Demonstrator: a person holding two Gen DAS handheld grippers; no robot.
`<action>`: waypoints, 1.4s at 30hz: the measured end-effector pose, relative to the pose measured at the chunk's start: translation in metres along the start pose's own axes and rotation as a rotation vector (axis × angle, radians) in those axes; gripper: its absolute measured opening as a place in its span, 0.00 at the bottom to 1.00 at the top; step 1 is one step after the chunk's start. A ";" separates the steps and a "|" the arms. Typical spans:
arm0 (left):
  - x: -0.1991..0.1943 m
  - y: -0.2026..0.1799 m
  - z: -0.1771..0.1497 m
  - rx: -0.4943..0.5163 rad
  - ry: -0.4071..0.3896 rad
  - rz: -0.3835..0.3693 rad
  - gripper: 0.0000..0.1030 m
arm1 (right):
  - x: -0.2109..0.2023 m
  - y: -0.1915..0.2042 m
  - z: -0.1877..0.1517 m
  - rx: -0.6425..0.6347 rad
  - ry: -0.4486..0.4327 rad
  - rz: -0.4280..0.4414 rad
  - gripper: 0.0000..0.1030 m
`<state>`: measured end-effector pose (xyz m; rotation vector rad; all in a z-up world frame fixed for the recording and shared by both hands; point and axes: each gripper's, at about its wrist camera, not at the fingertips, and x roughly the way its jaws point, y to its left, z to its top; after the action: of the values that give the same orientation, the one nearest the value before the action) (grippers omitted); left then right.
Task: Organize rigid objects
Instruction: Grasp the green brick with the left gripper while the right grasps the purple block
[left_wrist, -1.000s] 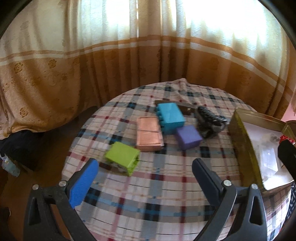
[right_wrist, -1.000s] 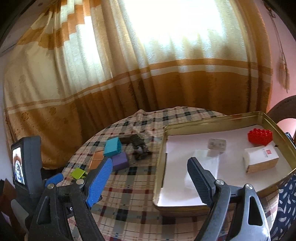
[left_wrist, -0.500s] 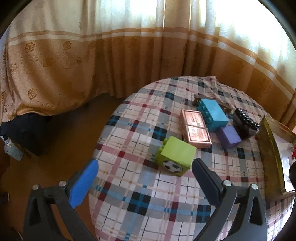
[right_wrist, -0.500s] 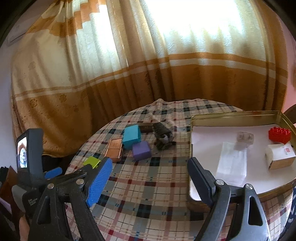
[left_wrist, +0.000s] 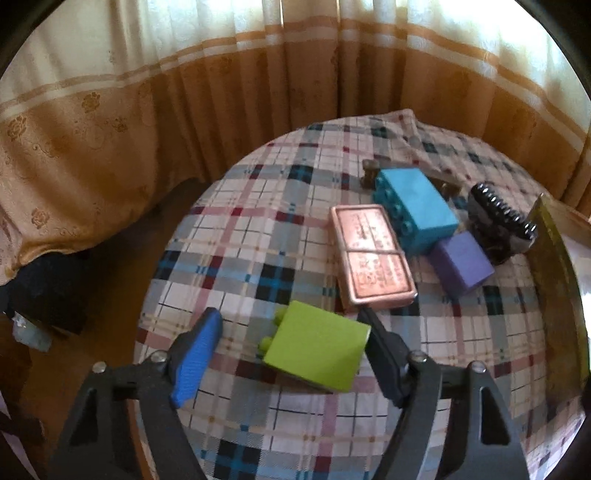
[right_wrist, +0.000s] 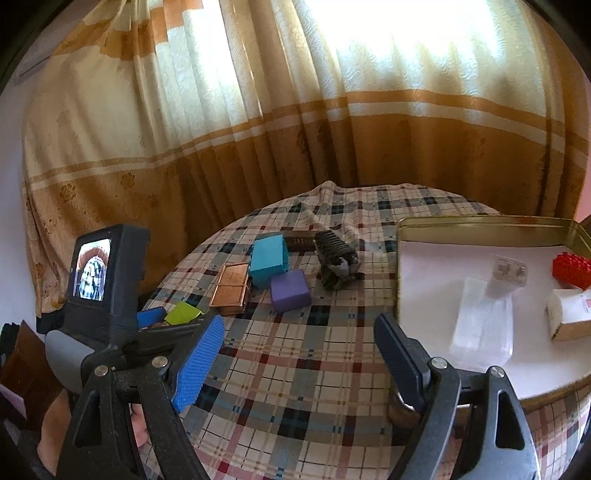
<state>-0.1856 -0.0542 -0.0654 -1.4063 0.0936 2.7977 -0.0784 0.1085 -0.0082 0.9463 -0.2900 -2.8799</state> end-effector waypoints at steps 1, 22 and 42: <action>0.000 0.000 0.000 -0.003 -0.001 0.000 0.73 | 0.002 0.001 0.001 0.000 0.004 0.004 0.83; -0.016 0.018 -0.013 -0.141 -0.066 -0.033 0.45 | 0.104 0.023 0.025 -0.095 0.195 -0.050 0.62; -0.012 0.016 -0.013 -0.125 -0.052 -0.007 0.45 | 0.125 0.034 0.022 -0.163 0.245 -0.126 0.42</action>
<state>-0.1684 -0.0702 -0.0623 -1.3528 -0.0888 2.8775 -0.1911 0.0600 -0.0558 1.3102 0.0246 -2.7999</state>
